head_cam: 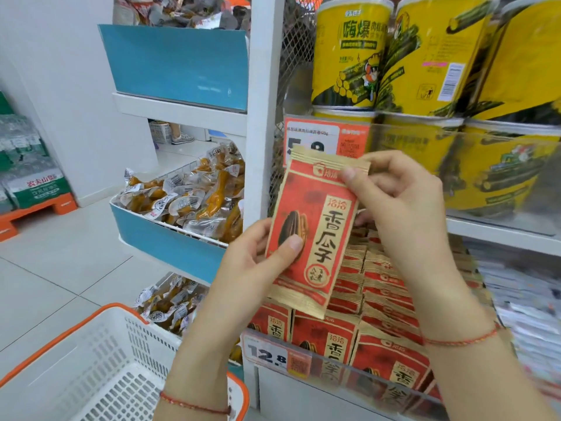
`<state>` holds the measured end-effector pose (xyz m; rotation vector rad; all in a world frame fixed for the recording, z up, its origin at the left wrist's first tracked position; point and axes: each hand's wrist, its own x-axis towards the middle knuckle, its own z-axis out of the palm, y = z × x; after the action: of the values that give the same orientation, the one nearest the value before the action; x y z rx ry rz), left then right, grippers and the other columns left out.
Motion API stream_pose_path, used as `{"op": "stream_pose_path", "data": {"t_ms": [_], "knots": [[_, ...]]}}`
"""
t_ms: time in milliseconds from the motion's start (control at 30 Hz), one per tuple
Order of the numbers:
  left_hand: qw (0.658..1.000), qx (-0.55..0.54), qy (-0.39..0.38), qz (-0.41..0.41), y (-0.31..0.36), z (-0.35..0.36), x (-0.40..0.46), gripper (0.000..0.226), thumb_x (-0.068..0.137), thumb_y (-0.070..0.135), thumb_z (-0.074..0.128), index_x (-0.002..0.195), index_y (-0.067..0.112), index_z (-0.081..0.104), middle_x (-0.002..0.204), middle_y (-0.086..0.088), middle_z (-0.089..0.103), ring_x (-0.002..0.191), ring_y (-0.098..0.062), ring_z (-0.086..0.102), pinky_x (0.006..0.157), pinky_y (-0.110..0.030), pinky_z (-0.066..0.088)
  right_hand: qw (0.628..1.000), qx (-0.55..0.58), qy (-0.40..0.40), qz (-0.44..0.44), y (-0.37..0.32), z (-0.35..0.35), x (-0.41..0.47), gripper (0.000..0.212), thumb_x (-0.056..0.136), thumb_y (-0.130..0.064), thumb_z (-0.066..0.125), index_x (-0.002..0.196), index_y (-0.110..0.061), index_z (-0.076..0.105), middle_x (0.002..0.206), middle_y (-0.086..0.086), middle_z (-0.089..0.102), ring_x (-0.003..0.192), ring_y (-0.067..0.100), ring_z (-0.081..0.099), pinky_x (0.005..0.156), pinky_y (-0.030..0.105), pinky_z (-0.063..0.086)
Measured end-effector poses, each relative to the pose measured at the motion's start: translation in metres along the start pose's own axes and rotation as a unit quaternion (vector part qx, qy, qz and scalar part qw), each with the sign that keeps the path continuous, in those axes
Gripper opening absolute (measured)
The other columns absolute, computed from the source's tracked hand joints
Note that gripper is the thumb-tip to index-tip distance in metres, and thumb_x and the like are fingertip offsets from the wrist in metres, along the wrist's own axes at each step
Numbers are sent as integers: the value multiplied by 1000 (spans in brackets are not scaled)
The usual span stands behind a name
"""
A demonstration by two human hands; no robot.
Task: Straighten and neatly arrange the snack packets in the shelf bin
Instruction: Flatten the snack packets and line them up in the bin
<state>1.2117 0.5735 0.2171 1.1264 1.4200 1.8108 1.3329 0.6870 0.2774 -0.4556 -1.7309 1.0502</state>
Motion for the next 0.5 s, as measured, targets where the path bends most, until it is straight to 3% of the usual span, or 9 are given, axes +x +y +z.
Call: {"op": "stream_pose_path", "data": {"t_ms": [167,300,400,500], "knots": [[996,-75,40,-18,-6,0,7,32,84,31,57,112,18,69,93,-4,76,76,-15,72,63,-23,56,983,124,-7,133,17,4,-10,29,94,-38,47,91,-20,69,78,2,74,63,12,67,52,19,52],[991,-106,69,-42,-7,2,8,35,83,35,56,114,25,69,95,-1,76,76,-11,72,61,-21,55,985,110,-31,127,15,7,-9,33,79,-46,55,87,-18,70,79,3,74,62,13,67,54,20,53],[991,-98,74,-57,-7,7,10,35,83,38,56,110,22,72,96,-4,76,78,-13,72,62,-21,55,986,115,-42,114,13,10,-12,28,76,-42,60,84,-17,70,76,2,73,60,11,66,56,23,54],[989,-107,80,-68,-10,13,12,28,93,36,52,91,25,78,88,-2,75,72,-12,70,60,-21,54,983,134,-39,117,14,12,-15,24,78,-37,61,84,-15,69,75,3,73,61,13,67,58,27,55]]}}
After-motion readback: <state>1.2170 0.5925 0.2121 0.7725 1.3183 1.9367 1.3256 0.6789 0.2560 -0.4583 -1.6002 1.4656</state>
